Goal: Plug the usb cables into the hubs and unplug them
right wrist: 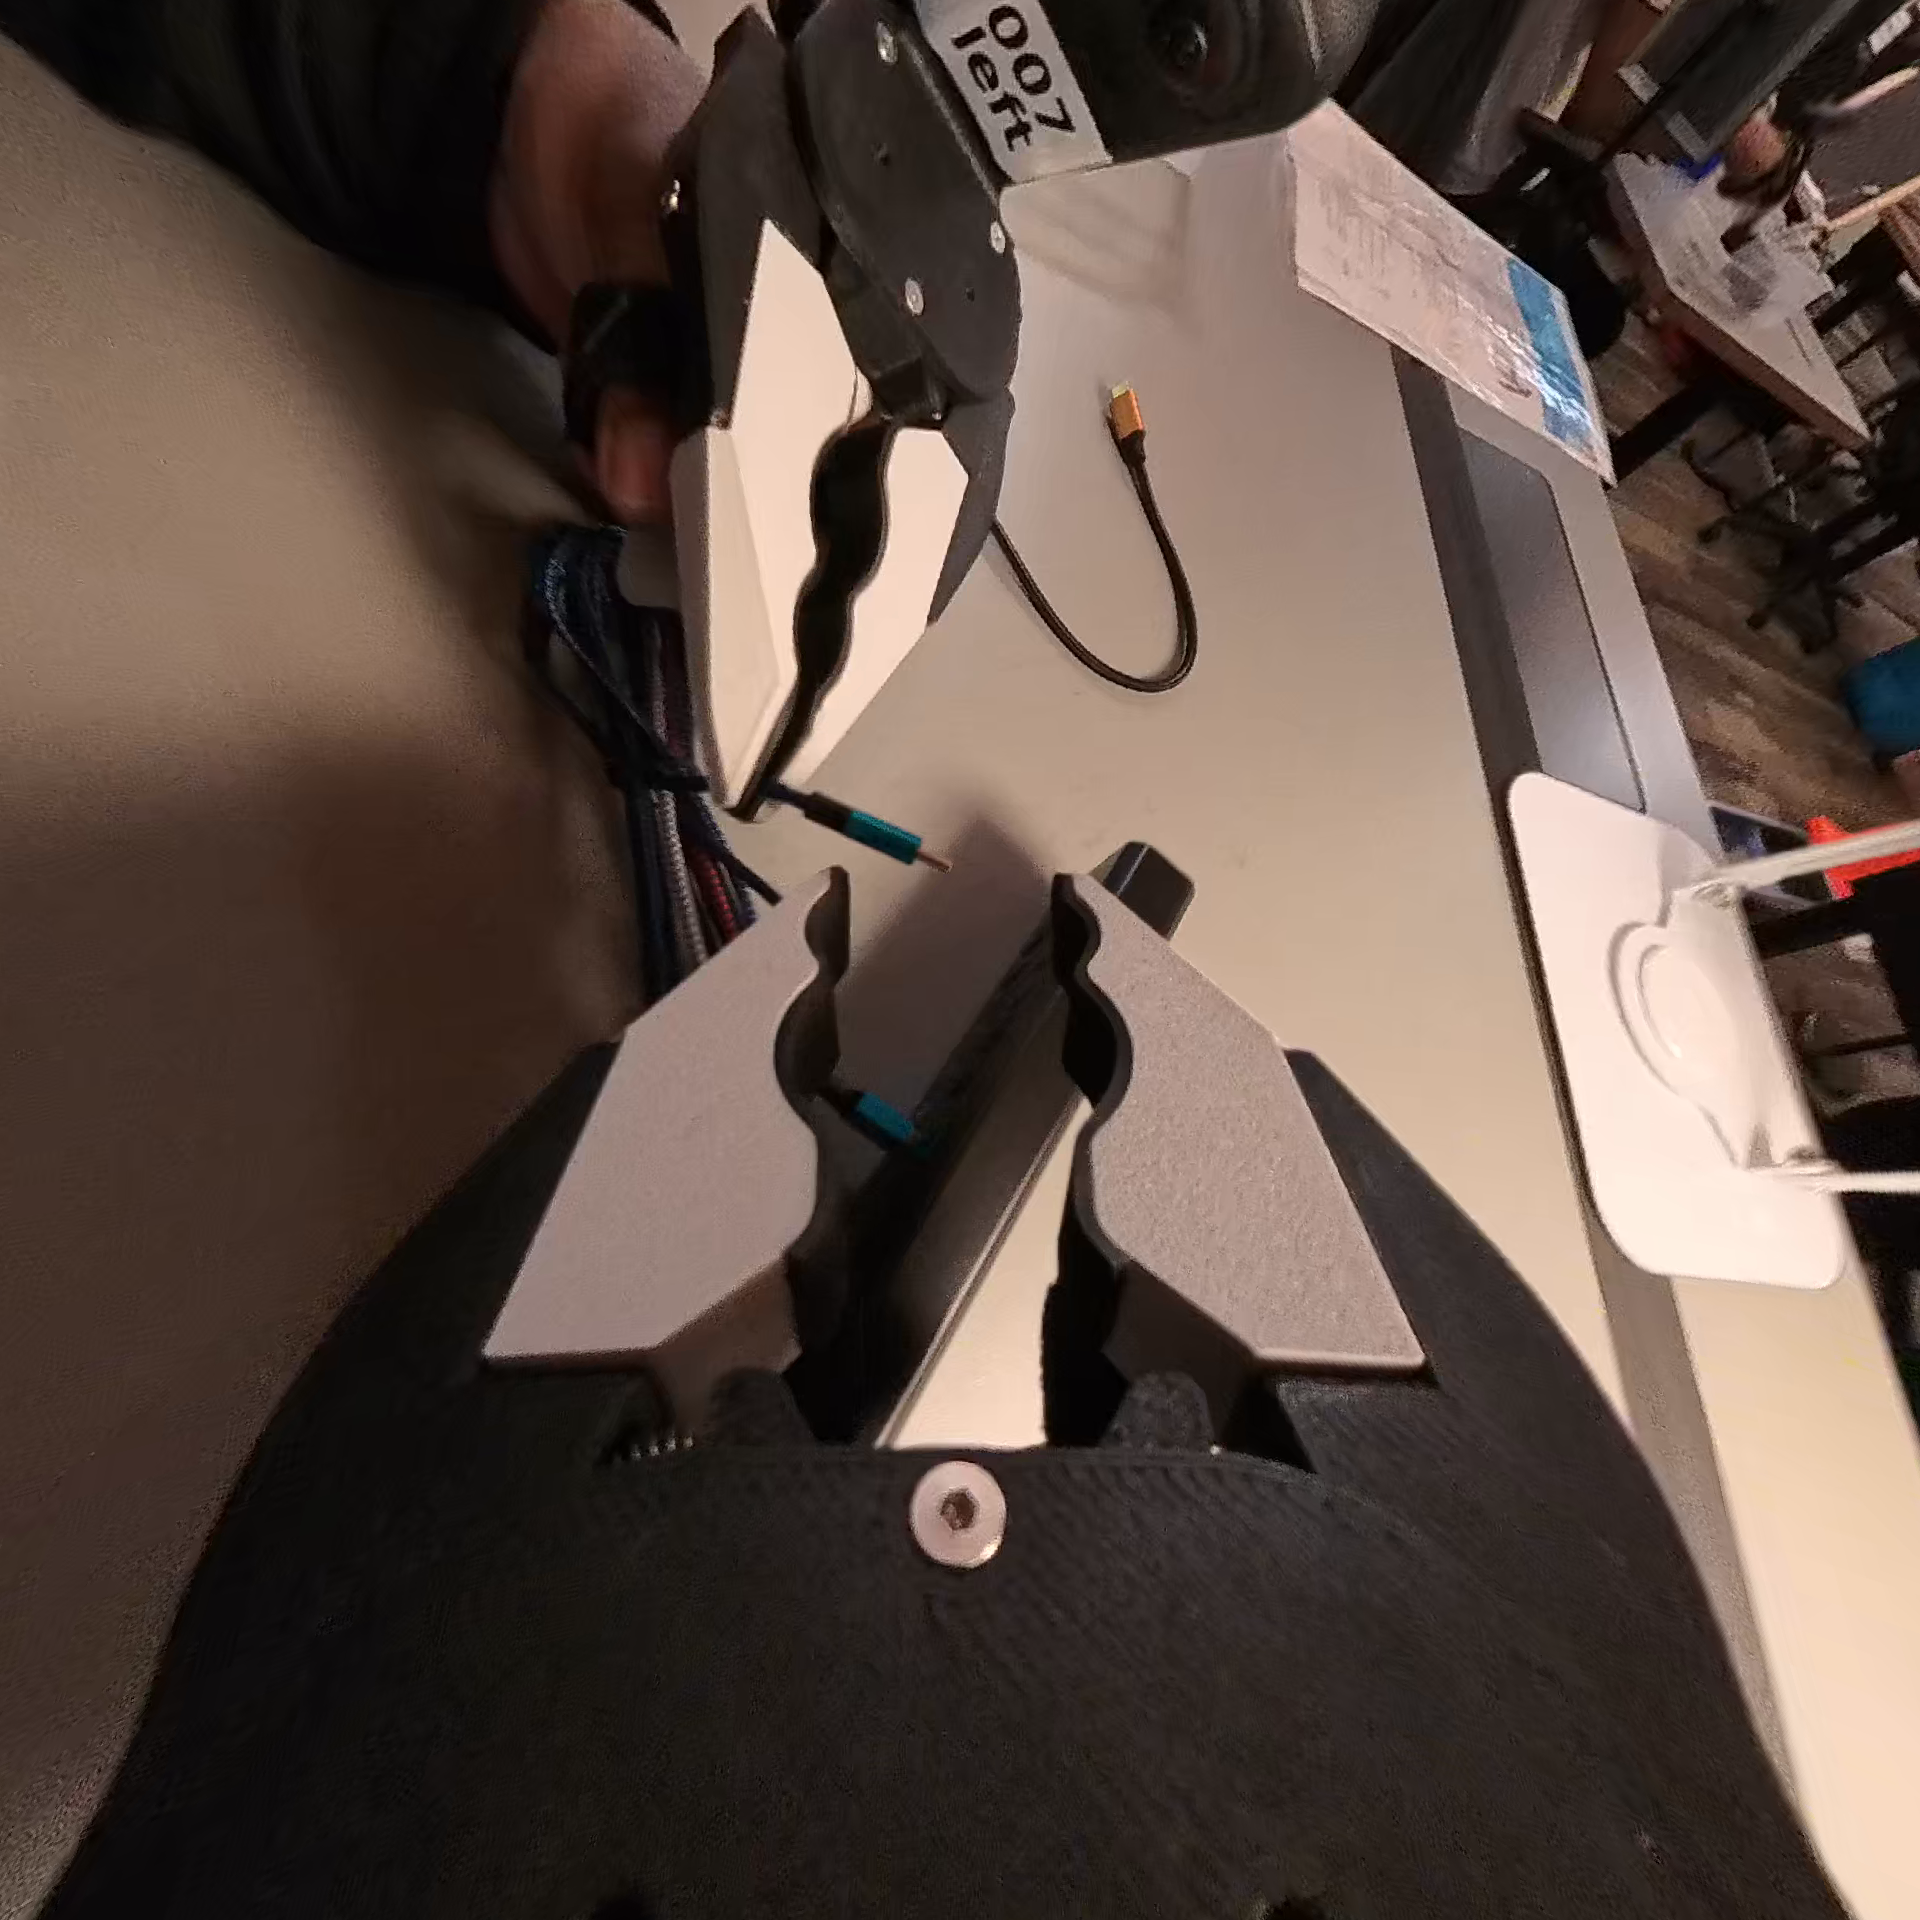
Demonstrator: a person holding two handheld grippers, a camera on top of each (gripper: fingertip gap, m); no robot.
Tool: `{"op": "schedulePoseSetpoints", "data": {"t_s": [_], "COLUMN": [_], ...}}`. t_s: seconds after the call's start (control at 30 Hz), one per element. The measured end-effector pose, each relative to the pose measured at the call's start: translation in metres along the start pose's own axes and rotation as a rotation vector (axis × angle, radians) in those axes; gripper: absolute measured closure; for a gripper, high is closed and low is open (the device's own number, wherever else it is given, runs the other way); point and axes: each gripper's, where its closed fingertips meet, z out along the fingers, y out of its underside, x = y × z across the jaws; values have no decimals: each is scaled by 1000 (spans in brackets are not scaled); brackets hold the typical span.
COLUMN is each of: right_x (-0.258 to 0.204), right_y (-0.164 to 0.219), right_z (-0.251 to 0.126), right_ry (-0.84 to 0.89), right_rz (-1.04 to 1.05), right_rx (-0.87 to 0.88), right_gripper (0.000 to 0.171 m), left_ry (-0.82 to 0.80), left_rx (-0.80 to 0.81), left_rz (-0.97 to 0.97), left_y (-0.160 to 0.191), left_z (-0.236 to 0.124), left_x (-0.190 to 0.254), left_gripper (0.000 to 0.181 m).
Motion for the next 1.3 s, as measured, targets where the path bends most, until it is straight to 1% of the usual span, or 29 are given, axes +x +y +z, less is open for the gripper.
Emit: {"op": "schedulePoseSetpoints", "data": {"t_s": [0.07,0.2,0.27,0.33,0.53,0.57,0.67,0.73,0.77,0.83,0.9,0.97,1.03,1.3], "right_x": [3,-1,-6,-8,-10,-10,-12,-12,-11,-9,-9,-7,-7,-5], "right_y": [-2,0,-3,-4,4,6,12,15,16,17,17,19,20,24], "right_z": [6,13,15,17,20,21,23,25,26,28,29,31,31,37], "right_ry": [6,-14,-31,-35,-70,-79,-102,-108,-106,-104,-101,-91,-91,-79], "right_rz": [-63,-167,-179,-189,-134,-119,-83,-54,-39,-15,-4,-1,3,53], "right_rx": [-5,-52,-42,-40,-49,-54,-89,-119,-133,-155,-166,-187,-193,-233], "right_gripper": [128,129,137,148,155,156,158,158,159,159,160,160,160,160], "left_ry": [9,19,22,22,13,-5,-72,-163,-211,-296,-403,-434,-463,-502], "left_rx": [3,4,4,4,1,10,37,28,10,-41,-78,-98,-119,-130], "left_rz": [-9,-22,-25,-33,-60,-57,-5,85,145,261,350,419,467,452], "left_y": [0,-1,-1,0,0,-2,-10,-13,-12,-8,-6,-5,-3,-2], "left_z": [0,-1,0,-1,-3,-4,-9,-11,-11,-9,-10,-8,-8,-10], "left_x": [0,0,0,0,-4,-7,-13,-19,-22,-26,-34,-33,-35,-45], "left_gripper": [176,176,176,176,175,172,155,145,144,145,157,168,168,168]}}
